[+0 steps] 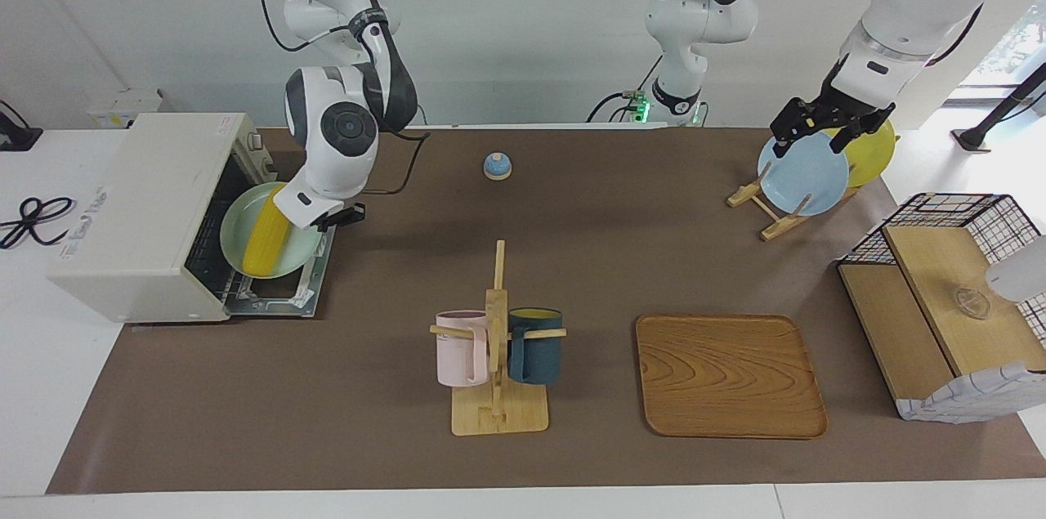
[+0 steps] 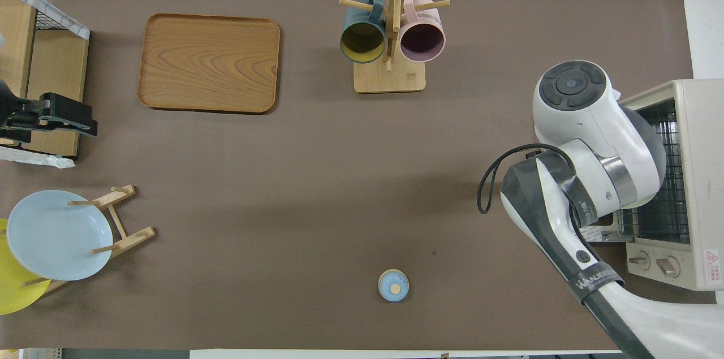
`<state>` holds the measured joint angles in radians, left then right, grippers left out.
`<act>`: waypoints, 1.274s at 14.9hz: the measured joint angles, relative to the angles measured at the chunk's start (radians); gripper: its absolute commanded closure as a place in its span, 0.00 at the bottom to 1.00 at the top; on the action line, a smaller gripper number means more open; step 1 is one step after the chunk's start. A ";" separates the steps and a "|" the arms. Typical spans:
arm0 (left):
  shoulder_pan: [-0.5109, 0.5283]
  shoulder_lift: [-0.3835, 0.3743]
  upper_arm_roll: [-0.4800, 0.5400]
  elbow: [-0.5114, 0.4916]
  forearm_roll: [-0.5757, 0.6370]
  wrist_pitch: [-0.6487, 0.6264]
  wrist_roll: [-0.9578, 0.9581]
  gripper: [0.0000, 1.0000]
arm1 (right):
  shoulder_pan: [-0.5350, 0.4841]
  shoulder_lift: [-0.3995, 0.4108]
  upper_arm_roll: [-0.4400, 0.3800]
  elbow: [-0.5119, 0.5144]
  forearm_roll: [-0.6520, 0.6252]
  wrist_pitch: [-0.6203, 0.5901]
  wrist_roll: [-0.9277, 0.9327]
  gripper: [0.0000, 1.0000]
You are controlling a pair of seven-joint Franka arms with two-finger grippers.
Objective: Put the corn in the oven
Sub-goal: 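Carry the plate into the open toaster oven with the right gripper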
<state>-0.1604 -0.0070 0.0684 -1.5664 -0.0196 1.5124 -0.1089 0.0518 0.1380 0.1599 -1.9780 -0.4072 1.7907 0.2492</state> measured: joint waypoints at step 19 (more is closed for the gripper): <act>0.000 0.000 0.000 0.000 0.000 -0.001 0.000 0.00 | -0.230 -0.032 -0.001 -0.102 0.002 0.123 -0.241 0.81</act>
<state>-0.1604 -0.0070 0.0684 -1.5664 -0.0196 1.5110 -0.1089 -0.1785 0.1061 0.1594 -2.0804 -0.4051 1.9140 0.0080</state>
